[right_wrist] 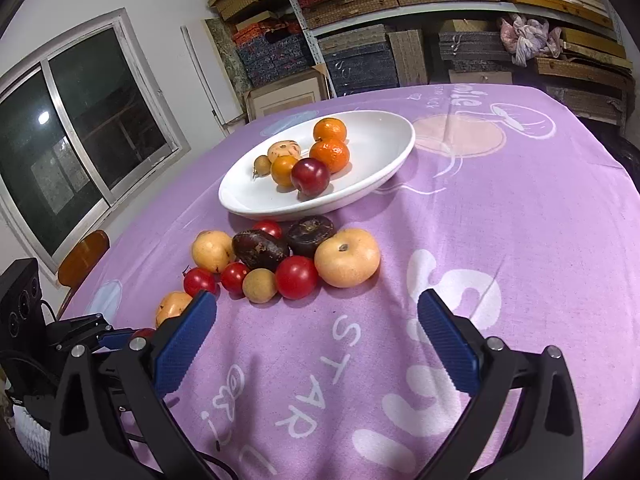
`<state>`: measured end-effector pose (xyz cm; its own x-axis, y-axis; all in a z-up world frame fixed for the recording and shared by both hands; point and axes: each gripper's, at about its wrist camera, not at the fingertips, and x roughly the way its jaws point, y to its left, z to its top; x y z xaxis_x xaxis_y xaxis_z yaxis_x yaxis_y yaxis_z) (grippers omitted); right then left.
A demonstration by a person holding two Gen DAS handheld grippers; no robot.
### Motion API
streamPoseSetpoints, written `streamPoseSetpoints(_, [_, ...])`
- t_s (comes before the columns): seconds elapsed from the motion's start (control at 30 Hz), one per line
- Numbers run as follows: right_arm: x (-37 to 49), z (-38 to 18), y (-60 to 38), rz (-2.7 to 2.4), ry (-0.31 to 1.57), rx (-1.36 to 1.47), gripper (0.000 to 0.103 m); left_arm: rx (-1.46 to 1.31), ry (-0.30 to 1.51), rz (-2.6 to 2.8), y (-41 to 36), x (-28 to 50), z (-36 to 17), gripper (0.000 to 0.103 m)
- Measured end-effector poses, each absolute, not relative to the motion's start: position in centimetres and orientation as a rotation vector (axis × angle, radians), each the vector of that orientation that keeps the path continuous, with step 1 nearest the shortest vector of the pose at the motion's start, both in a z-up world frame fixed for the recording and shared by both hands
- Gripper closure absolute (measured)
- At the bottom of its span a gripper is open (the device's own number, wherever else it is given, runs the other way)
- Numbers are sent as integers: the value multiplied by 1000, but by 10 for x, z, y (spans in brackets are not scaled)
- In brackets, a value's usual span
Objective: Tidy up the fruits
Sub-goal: 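Move the left tool to the red plum and close around it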
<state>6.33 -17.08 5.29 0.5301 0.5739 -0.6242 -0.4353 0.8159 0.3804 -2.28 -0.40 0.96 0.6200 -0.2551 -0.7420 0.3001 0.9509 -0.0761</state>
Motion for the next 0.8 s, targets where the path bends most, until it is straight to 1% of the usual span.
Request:
streamPoseSetpoints(0.03, [61,54,-168,616,808,177,4,52,846,-316,-3,-22,9,47])
streamPoseSetpoints(0.07, [59,55,-166,624,804,167,4,43,850,-310,-1,-21,8,56])
streamPoseSetpoints(0.13, [56,56,-161,641,799,143,4,17,873,-313,3,-18,6,62])
streamPoseSetpoints(0.3, [51,58,-154,679,790,123,4,15,867,-278,5,-21,7,62])
streamPoseSetpoints(0.43, [41,61,-139,744,786,95,4,-5,808,-194,25,-35,16,62])
streamPoseSetpoints(0.6, [18,60,-77,781,812,-153,4,-71,800,-64,60,-38,20,62])
streamPoseSetpoints(0.7, [11,58,-49,793,817,-221,4,-154,822,-46,79,-36,17,62])
streamPoseSetpoints(0.77, [11,55,-36,798,830,-251,8,-175,828,-43,83,-36,17,62])
streamPoseSetpoints(0.8, [11,54,-31,801,836,-260,20,-176,829,-43,84,-37,17,62])
